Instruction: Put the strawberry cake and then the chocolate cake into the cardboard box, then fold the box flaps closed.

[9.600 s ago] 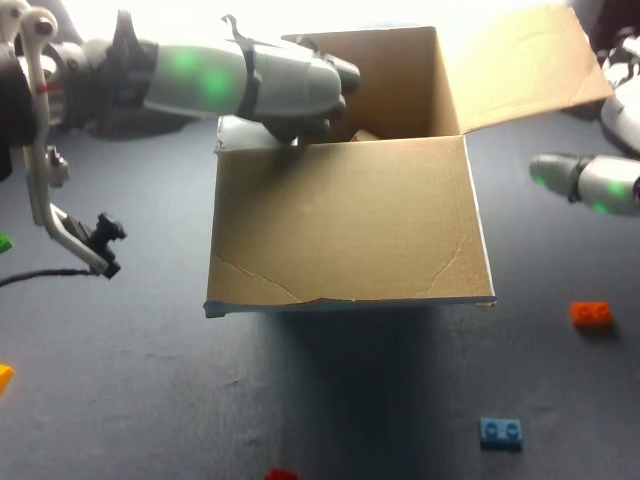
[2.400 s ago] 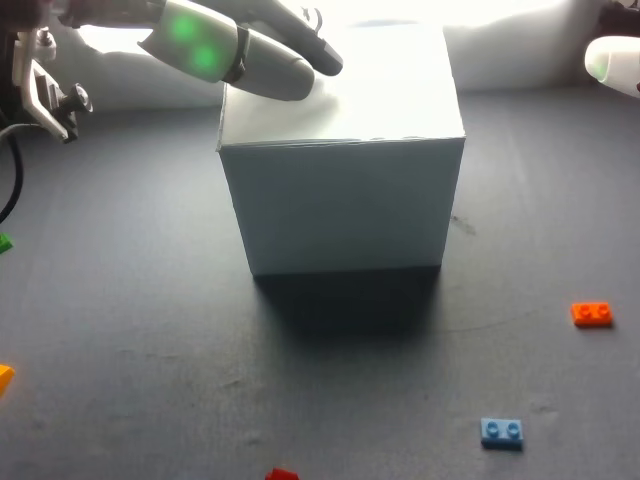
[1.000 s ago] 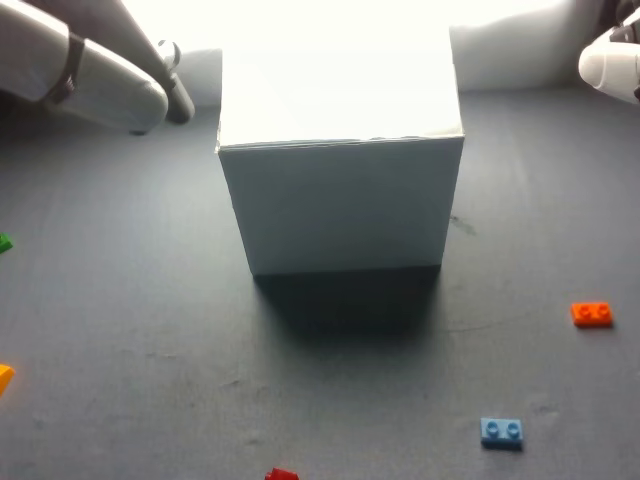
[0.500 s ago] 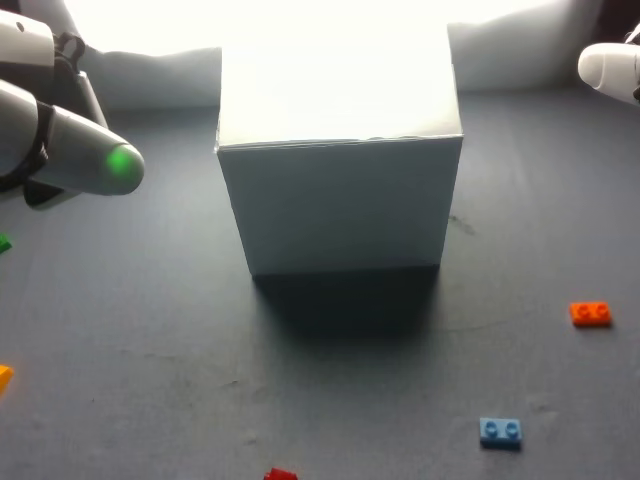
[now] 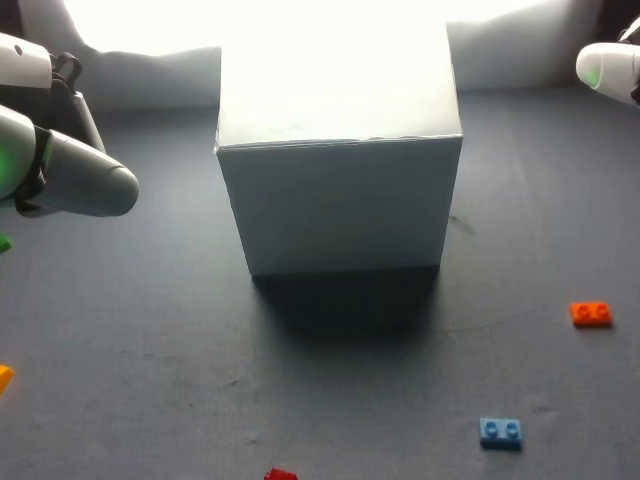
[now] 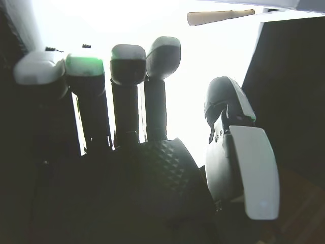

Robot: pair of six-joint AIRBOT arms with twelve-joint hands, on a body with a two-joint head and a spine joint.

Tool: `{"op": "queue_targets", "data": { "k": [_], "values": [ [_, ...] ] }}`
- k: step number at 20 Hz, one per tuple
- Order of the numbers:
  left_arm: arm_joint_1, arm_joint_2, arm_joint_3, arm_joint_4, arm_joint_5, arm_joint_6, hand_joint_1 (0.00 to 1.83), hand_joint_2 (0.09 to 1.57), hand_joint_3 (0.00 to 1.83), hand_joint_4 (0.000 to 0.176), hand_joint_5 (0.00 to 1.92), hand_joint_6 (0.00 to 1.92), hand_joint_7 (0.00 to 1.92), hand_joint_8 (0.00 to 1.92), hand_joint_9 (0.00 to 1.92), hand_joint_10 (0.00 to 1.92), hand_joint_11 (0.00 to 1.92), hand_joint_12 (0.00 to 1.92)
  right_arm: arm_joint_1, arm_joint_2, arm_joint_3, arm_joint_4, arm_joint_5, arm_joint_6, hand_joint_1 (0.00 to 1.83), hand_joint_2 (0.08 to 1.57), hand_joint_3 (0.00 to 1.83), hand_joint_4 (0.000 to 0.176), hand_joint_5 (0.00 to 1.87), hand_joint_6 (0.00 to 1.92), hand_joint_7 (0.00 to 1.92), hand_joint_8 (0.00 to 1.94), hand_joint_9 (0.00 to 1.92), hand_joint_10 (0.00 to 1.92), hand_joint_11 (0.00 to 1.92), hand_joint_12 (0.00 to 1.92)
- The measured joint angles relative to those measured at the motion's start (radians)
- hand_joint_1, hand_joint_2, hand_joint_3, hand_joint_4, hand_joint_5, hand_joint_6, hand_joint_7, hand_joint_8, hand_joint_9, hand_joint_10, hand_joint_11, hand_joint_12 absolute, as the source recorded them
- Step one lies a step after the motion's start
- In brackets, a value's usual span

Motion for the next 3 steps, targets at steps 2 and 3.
{"op": "queue_targets", "data": {
  "k": [2,3],
  "values": [
    [0.0,0.0,-0.003,0.0,0.0,0.0,0.01,1.33,0.0,0.0,1.07,1.71,1.29,1.72,1.28,1.92,1.02,1.92,-0.011,0.0,0.0,-0.061,0.007,0.045,0.0,1.26,0.0,0.0,1.06,1.53,1.23,1.57,1.18,1.85,1.06,1.92],
    [0.0,0.0,-0.003,-0.001,-0.001,-0.001,0.02,1.32,0.0,0.0,1.07,1.72,1.28,1.71,1.27,1.9,0.99,1.92,-0.019,0.0,0.0,-0.099,0.007,0.065,0.0,1.26,0.0,0.0,1.06,1.56,1.22,1.59,1.17,1.88,1.07,1.92]
  ]
}}
